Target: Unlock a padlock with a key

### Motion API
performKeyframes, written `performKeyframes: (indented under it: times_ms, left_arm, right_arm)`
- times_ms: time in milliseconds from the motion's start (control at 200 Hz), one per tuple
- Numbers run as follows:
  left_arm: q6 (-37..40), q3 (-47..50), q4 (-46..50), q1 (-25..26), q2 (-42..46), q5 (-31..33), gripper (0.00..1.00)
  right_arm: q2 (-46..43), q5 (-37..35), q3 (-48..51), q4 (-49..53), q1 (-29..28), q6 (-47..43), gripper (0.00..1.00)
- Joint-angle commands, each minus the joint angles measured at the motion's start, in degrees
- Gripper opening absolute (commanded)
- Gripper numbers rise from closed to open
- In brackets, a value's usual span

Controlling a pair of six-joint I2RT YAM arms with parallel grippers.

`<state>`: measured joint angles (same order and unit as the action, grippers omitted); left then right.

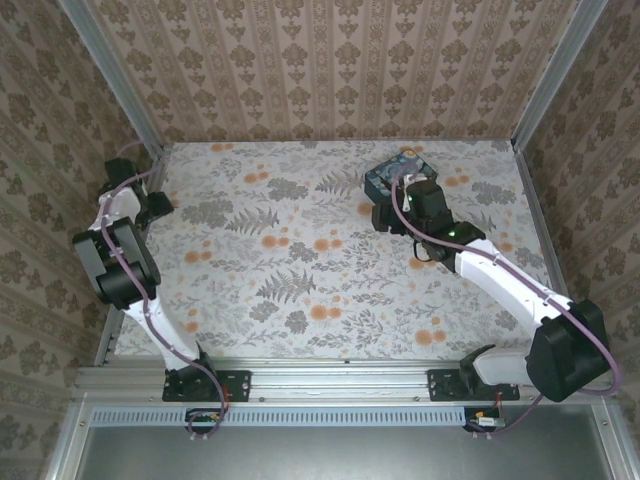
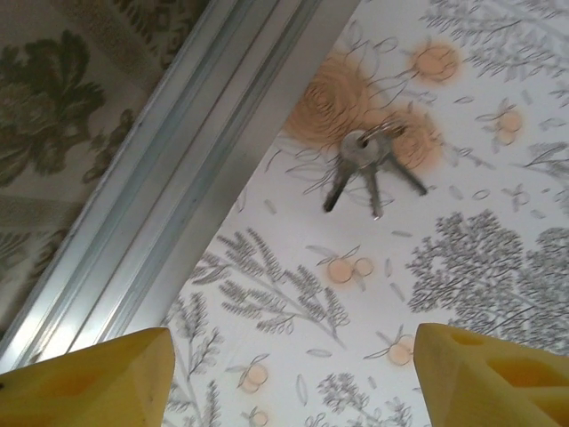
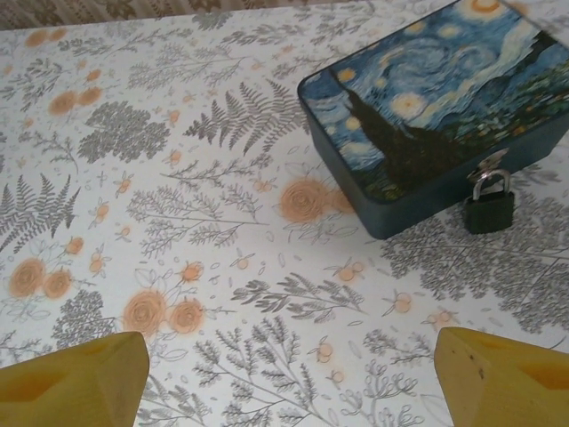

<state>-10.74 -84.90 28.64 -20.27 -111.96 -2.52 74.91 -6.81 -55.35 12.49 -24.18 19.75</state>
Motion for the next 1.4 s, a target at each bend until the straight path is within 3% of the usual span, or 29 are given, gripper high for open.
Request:
performKeyframes:
  times_ms: [0,140,590,1025,1395]
  left_arm:
    - [0.5,-3.4,-2.6,0.1,-3.1,-7.2,0.69]
    - [0.0,-8.5,-1.6,0.1,-7.9,-7.9,0.6]
    - [1.1,-21.2,2.2,1.9,-18.4,-6.9,0.47]
    - [2.3,-28.3,9.2,1.8,-23.3,-9.5,0.44]
    - [2.0,-30.7,11.8,0.7,-25.5,-13.1,0.36]
  right_arm:
    - [2.0,0.2,-1.8,2.1,-1.1,2.7,0.83]
    - [3.7,0.9,-2.6,2.2,-2.0,3.3,0.81]
    - [4.5,2.1,-4.3,2.9,-2.9,2.8,0.81]
    - [6.9,2.8,-5.9,3.1,-2.9,2.7,0.79]
    - [6.7,2.9,-6.6,3.3,-2.9,3.0,0.77]
